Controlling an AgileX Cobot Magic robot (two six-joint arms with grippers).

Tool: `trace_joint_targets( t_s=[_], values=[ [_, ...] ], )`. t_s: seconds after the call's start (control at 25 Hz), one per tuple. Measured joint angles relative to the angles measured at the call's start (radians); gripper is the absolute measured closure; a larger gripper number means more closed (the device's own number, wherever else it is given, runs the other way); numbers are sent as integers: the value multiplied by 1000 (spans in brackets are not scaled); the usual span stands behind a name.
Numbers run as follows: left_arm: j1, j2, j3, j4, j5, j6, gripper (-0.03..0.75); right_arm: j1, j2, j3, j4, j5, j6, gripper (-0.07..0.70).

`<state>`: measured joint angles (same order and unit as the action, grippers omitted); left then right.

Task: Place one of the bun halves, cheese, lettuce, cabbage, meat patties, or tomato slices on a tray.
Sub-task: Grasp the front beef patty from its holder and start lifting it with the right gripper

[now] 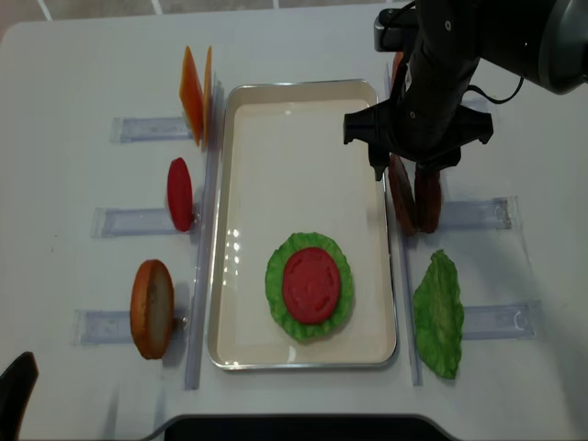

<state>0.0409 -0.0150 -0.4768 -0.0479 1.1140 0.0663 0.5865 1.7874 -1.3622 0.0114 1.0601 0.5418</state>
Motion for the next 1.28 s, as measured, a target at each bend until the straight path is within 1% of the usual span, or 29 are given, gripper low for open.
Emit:
trace_joint_targets(
  t_s=[0.08,0.48,0.76,1.04,1.28],
  values=[
    [0,0,0,0,0,0,181,0,4,0,0,-11,0,198],
    [0,0,0,0,0,0,181,0,55,0,-11,-14,-1,198],
    [0,0,0,8,0,0,181,0,73,0,-31,-35,-1,199],
    [0,0,0,8,0,0,181,1,73,0,-46,-35,-1,254],
    [0,0,0,8,0,0,181,1,73,0,-46,-36,0,267]
  ],
)
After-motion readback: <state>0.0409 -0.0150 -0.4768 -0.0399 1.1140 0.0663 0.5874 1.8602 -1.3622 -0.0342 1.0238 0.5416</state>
